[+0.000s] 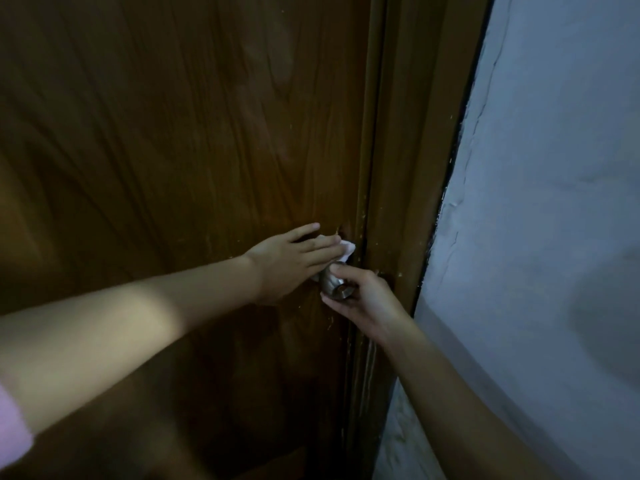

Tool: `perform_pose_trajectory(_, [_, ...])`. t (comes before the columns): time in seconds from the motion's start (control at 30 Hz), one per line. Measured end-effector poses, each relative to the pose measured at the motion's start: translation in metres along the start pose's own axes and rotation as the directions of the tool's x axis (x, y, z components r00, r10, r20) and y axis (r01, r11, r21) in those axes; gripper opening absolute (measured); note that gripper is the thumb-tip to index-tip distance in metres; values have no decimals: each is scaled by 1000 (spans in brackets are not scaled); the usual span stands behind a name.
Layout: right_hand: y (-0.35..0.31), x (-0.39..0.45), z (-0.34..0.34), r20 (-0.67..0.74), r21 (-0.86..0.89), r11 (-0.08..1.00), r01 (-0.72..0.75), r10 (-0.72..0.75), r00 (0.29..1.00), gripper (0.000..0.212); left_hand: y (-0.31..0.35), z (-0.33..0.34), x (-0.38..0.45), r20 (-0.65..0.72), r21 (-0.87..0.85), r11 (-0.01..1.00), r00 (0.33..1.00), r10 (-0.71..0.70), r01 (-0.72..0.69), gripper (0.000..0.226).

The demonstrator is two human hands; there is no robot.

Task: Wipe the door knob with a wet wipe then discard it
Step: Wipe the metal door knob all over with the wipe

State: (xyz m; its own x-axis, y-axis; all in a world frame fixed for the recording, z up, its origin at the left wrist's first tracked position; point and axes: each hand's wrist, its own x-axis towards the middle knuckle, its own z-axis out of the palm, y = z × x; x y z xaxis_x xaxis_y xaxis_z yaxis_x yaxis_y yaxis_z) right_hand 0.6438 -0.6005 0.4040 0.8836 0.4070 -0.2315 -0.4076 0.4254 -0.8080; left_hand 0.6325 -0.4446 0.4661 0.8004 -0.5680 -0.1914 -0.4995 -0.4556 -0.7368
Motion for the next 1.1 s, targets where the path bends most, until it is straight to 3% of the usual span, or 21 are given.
perform_pose_trajectory(0.27, [-1,0,-1,11,14,1000,-7,7,1000,43,43,19,-11,-15,-182,938,953,-301,293,100])
perform_pose_trajectory(0.5, [1,3,-2,-21,3,999,-35,35,999,47,86,53,-21,180,-314,880,932,-315,358,98])
perform_pose_trajectory(0.67, [3,3,-7,-56,-149,988,-46,38,998,44,98,57,-12,178,-467,781,909,-377,415,97])
perform_pose_trajectory(0.73, [11,3,-9,-95,-96,985,-142,133,987,53,96,56,-15,157,-500,771,917,-368,395,95])
perform_pose_trajectory(0.8, [19,4,-10,-81,65,966,-250,255,964,64,95,54,-18,133,-550,749,924,-358,369,91])
perform_pose_trajectory(0.87, [27,5,-9,-38,143,954,-264,272,962,58,97,55,-18,96,-649,678,921,-377,345,89])
perform_pose_trajectory(0.97, [32,6,-8,-42,177,967,-182,192,980,51,103,59,-15,33,-829,499,913,-407,253,94])
perform_pose_trajectory(1.1, [31,1,-7,-19,358,926,-117,133,991,45,107,57,-12,-21,-955,273,895,-446,114,92])
